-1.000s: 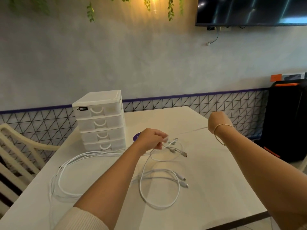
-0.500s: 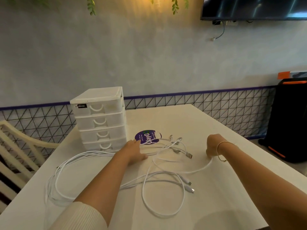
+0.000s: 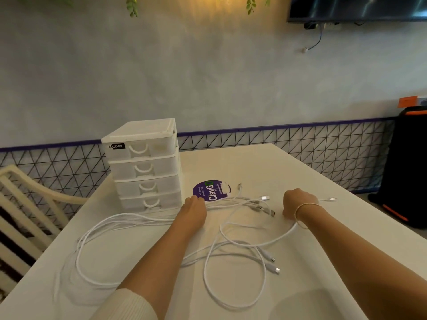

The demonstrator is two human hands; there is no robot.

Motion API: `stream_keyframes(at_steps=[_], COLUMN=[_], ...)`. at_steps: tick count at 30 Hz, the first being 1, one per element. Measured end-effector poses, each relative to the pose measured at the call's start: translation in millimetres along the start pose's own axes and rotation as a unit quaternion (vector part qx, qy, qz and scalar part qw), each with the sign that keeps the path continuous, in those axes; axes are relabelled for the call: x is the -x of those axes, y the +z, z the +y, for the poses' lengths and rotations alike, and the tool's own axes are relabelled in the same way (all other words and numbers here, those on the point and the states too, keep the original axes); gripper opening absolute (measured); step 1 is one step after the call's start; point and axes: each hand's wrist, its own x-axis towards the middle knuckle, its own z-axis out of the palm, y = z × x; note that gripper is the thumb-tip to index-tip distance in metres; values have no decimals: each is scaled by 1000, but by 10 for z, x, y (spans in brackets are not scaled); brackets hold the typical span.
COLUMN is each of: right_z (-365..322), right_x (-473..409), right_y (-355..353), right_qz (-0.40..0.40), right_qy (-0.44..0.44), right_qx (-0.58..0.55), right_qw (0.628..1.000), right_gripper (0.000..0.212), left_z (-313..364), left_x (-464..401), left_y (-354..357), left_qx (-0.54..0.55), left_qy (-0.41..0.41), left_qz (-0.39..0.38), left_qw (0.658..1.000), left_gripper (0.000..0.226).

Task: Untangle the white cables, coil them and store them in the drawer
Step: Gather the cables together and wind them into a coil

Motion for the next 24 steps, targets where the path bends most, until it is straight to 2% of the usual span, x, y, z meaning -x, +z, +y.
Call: stream_keyframes(at_steps=[3,6,9,12,16,19,21,23,24], right_z=[-36,-103,-270,-530,-869,-1073,-1227,-1410,-1516], right_x=[48,73,146,298,448,540,637,746,770], right_y=[-8,-94,-301,-484,-498,-496,-544,-644,-693], right_qz=[8,92,204,227,176,85,13,-43,-50], right_qy=[6,8,-23,-104,-197,-219,-228,-233,-233], right_qx=[-15,-90,-216,-285,-262,-314,-408,-534,-586], right_qw=[1000,992,955,926,928,920,884,812,774], right_gripper=[28,27,29,28,26,36,55,70,68], left_z=[-14,-36,-24,-3,-2,-1,-23,-21,3], left_x=[36,46,33,3,-13,-52,-115,-126,-91], left_y=[-22,-134,-384,-667,-972,-1208,-1376,-1521,-1590], left_qx=[2,60,116,150,177,249,329,432,473], left_qy=[-13,-49,-62,-62,-72,-104,-111,-89,-82], left_qz=[18,35,69,89,123,145,146,139,134], left_qw=[1000,996,989,983,974,952,926,887,867], left_gripper=[36,30,22,22,24,29,31,26,20])
